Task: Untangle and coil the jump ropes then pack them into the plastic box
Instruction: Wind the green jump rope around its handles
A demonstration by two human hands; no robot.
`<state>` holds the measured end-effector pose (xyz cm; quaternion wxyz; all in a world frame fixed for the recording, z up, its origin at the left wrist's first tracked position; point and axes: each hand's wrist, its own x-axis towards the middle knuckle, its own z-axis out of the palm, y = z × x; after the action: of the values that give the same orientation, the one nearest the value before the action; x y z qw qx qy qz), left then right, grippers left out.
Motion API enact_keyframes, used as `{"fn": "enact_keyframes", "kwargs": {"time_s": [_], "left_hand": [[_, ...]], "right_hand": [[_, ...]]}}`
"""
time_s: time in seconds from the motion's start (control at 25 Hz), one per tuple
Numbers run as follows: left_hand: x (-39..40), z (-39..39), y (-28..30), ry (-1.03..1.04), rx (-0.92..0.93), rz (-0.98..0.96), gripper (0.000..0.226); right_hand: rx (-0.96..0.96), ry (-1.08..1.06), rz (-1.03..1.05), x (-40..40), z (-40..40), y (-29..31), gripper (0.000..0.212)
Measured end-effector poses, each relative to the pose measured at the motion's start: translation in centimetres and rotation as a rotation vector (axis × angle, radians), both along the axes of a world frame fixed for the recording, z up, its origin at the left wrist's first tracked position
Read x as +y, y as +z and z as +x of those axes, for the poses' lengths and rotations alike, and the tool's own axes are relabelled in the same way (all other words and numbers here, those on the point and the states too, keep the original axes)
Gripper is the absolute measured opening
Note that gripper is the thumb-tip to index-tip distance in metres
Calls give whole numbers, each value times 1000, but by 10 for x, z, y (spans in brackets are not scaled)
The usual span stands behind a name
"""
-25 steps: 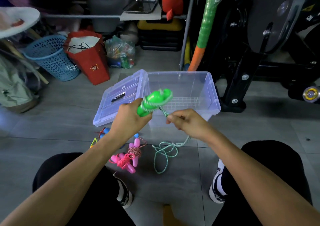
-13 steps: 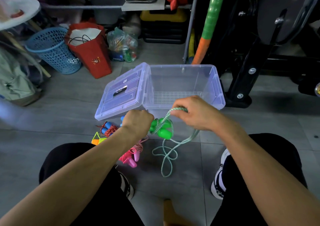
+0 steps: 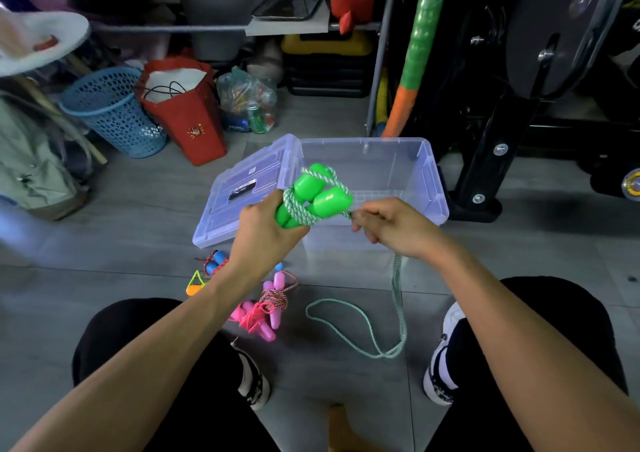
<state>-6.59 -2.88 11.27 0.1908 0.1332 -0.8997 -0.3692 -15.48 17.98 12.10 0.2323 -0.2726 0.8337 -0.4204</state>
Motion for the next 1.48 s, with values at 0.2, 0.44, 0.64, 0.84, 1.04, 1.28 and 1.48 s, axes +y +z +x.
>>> {"fn": "enact_keyframes", "kwargs": {"time_s": [0.2,0.44,0.64,0.84,1.04,1.28,1.48], "left_hand": [[-9,-6,-2,181,-274,-33,28],[6,-5,-9,-22,-763,-575,35],[27,-2,-15,-307,-718,-888,40],[23,1,-12,-592,-571,-828,29],[1,8,-13,-742,-346,-541,31],[1,16,15,-257,-203,65,29],[0,17,35,-323,-278,795,11]], "right_hand": [[271,167,257,-17,21,-8,35],[392,350,311,-22,38,16,22],[336,300,262,-19,18,21,15],[181,99,182,-2,-19,7,15],[8,82,46,-1,-21,2,16],[-167,-62,-108,2,-19,-10,16],[-151,-115,-101,-10,-11,-16,16]]}}
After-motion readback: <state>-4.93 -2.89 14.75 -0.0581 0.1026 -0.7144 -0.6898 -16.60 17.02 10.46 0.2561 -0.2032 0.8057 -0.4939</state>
